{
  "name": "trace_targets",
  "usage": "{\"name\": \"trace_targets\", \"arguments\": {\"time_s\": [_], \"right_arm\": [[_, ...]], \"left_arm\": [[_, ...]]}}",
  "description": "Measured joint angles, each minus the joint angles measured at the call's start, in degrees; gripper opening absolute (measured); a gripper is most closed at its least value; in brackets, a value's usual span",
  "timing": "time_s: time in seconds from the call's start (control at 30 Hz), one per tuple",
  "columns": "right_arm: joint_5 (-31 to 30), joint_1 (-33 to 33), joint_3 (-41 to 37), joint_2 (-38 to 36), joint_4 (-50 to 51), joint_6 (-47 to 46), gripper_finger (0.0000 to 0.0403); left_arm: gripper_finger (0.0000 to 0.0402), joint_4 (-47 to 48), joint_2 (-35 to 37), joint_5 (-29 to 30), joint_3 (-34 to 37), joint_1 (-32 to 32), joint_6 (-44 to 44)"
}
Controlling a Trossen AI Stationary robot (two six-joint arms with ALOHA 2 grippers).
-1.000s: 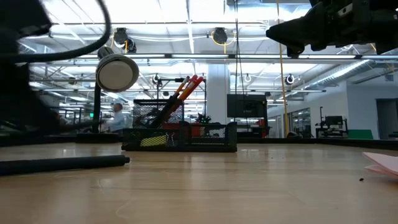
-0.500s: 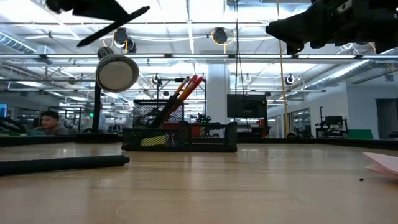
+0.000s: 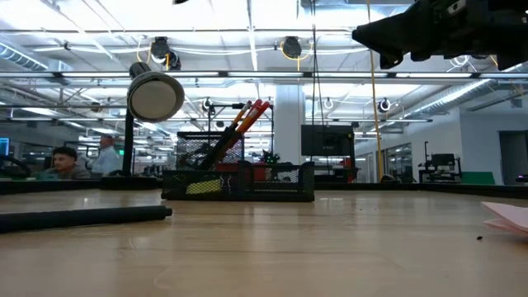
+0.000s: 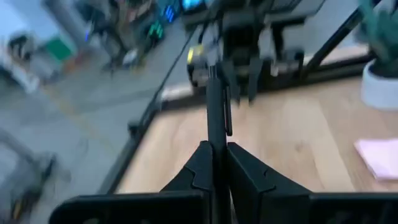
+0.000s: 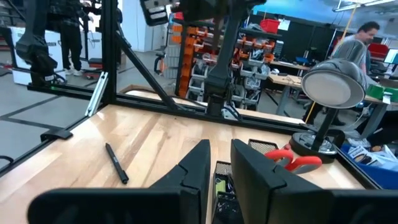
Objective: Pick and place office supplies into organizer
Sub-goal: Put the black pen into the black desk organizer
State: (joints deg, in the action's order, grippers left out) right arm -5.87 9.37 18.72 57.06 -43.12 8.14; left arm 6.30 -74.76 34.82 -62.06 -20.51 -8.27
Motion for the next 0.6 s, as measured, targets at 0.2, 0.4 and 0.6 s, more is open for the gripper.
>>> {"name": "trace_targets", "arguments": {"time_s": [0.2, 0.4, 0.6], "right_arm": [[0.37, 0.11, 0.0, 0.0, 0.63, -1.94, 0.0059], [0.82, 0.11, 0.0, 0.0, 1.74, -2.78, 0.0059], [1.63, 0.11, 0.0, 0.0, 1.8, -2.69, 0.0059]], "left_arm": [[0.0021, -13.92, -0.82, -16.25, 2.9, 8.75, -9.1], [0.0022, -40.25, -0.92, -26.29, 18.24, 17.17, -7.66], [0.0019, -61.97, -0.97, -29.1, 33.88, 22.07, -2.28]]}}
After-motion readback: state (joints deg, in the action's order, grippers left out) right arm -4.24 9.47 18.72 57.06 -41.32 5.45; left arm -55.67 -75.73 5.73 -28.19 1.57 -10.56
